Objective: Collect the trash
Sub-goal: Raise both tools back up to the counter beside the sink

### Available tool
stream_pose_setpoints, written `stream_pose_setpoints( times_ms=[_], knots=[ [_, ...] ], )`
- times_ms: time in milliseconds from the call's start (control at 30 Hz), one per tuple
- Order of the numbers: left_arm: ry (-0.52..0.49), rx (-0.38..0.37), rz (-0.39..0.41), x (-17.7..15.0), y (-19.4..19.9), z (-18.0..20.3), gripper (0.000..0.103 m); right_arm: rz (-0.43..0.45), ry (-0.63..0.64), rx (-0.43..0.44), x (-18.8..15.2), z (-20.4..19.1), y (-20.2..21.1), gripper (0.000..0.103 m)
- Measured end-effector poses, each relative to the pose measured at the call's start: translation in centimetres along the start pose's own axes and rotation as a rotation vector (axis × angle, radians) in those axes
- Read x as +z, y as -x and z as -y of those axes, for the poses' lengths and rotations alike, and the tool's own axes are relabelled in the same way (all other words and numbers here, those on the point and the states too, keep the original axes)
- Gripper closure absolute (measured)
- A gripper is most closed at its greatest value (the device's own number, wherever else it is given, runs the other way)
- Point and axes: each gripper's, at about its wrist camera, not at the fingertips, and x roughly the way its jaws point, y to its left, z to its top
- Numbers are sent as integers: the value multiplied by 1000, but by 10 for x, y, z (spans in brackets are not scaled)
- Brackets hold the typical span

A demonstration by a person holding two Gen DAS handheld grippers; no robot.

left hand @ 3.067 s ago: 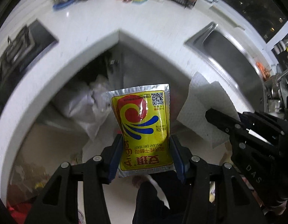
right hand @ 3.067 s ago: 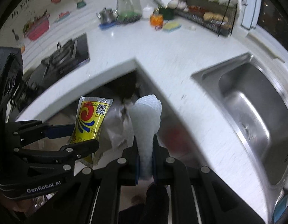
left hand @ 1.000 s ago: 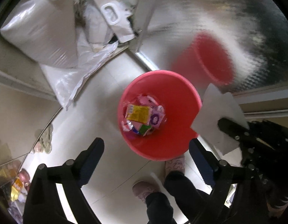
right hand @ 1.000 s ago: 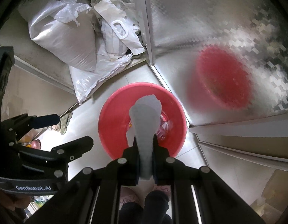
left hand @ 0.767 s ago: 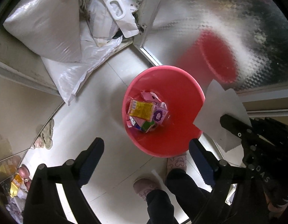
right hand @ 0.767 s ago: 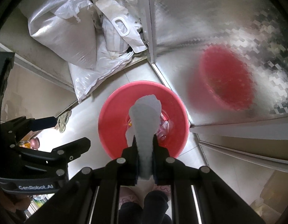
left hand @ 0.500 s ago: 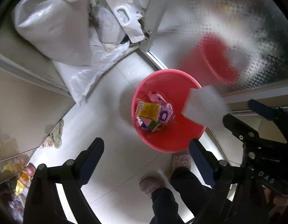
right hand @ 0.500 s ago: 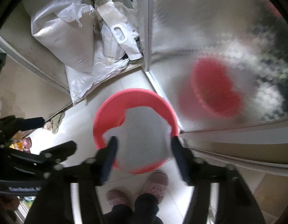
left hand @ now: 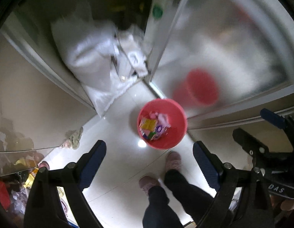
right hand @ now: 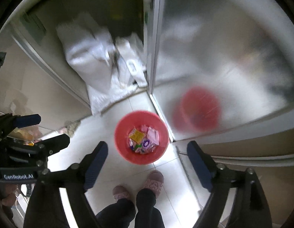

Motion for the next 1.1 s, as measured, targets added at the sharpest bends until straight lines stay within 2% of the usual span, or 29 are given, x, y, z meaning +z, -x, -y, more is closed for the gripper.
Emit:
stream_pose_setpoints(
  times_ms=[67, 200, 333, 533, 800, 967, 1100],
  knots=[
    [-9, 0, 44, 6, 45, 10, 12, 33, -5, 5, 5, 0, 39, 8],
    [-34, 4, 126, 15, 120, 31, 12, 114, -12, 3, 17, 2, 121, 8],
    [-83, 4, 210, 23, 187, 55, 12, 206, -5, -18, 23, 10, 195, 2],
    [-134, -5, 278, 44, 253, 82, 12, 289, -19, -35, 33, 20, 267, 1],
    [-195, -3, 351, 85, 296, 107, 12, 386, -65, -63, 57, 45, 320, 1],
    [-224, -5, 363, 127, 301, 117, 12, 431, -98, -71, 83, 58, 327, 1],
    [-261, 22, 372, 164, 302, 128, 12, 449, -117, -73, 109, 75, 325, 1]
  ],
)
